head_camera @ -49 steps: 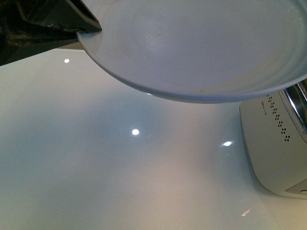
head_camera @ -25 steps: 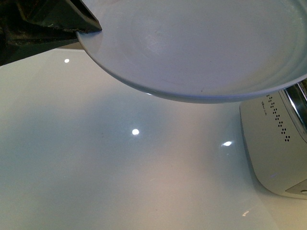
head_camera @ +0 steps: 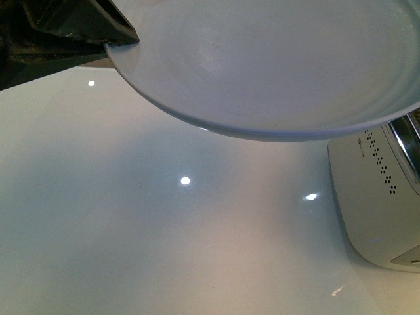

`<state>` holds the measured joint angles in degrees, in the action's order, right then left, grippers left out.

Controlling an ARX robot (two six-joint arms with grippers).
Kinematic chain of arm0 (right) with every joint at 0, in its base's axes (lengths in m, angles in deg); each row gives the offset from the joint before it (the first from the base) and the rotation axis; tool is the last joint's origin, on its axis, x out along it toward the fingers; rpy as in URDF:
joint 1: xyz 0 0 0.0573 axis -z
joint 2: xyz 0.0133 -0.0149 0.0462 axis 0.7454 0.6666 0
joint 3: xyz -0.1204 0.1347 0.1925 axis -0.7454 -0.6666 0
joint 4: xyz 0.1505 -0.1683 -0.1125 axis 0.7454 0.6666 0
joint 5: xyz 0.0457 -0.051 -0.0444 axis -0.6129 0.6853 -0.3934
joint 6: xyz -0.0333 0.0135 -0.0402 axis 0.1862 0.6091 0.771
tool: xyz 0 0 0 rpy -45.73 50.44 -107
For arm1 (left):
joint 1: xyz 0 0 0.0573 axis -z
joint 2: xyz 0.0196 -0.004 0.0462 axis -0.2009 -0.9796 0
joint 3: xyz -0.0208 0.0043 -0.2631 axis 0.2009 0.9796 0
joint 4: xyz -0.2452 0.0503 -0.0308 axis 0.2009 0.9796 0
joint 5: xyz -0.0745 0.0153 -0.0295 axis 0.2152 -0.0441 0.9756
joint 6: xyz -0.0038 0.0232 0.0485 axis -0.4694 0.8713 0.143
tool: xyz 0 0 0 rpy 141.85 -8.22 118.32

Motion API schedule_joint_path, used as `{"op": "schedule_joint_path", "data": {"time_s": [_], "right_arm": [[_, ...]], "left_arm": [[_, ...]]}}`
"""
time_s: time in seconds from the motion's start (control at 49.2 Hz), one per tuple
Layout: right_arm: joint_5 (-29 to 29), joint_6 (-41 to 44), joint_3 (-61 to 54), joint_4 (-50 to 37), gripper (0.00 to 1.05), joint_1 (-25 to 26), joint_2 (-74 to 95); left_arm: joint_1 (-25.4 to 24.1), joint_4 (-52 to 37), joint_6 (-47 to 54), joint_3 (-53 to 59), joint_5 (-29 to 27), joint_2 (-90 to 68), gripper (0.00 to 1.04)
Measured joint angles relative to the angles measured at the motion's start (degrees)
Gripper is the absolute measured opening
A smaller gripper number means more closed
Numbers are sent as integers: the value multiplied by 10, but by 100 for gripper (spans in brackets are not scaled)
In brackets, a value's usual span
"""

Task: Left arm holds plate, right arm toasts bread

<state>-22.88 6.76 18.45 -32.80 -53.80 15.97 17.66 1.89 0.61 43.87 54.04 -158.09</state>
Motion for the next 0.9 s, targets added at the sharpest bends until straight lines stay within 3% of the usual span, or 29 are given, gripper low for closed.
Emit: {"op": "schedule_joint_path", "data": {"time_s": [0.163, 0.264, 0.346, 0.488, 0.61, 0.753, 0.895], "right_arm": [[45, -22, -23, 14, 96, 8, -110], [-77, -16, -112, -195, 78, 48, -156], [-98, -12, -148, -272, 65, 53, -177], [-100, -10, -169, -274, 47, 54, -207], [-100, -10, -192, -256, 22, 54, -245], [-100, -10, -205, -238, 3, 54, -278], [-100, -9, -219, -209, 2, 54, -320]], "left_arm": [[0, 0, 0, 0, 0, 0, 3], [0, 0, 0, 0, 0, 0, 3], [0, 0, 0, 0, 0, 0, 3], [0, 0, 0, 0, 0, 0, 3], [0, 0, 0, 0, 0, 0, 3], [0, 0, 0, 0, 0, 0, 3], [0, 0, 0, 0, 0, 0, 3]]}}
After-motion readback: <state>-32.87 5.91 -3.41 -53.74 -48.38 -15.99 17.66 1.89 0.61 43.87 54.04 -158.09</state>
